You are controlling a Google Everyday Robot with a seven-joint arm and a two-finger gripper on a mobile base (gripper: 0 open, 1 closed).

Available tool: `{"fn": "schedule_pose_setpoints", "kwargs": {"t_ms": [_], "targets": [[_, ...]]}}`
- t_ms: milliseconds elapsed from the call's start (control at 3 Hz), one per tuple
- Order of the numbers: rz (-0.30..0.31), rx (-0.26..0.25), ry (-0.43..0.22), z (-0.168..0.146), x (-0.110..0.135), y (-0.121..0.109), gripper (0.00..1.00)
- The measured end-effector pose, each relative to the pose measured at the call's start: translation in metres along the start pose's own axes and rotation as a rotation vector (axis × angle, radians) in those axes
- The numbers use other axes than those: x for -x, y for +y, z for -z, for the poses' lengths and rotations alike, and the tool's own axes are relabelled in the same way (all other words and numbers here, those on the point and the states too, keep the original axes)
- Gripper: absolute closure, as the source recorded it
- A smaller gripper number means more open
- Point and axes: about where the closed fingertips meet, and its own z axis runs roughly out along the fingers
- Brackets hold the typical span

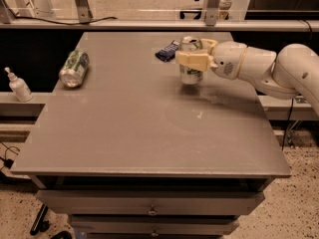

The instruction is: Place 7up can upright

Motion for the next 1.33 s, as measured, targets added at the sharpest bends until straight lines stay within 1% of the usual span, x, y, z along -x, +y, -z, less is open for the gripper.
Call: {"fn": "schedule_pose_setpoints", "kwargs": {"t_ms": [333,667,1333], "targets": [[-0.013,0.008,-0.012,0.008,-0.007,-0.007,1.0],[-0.012,0.01,-0.009,0.015,-0.012,-0.012,0.82],[-0.009,0.013,0.006,0.025,-0.018,-0.016,0.35]]}}
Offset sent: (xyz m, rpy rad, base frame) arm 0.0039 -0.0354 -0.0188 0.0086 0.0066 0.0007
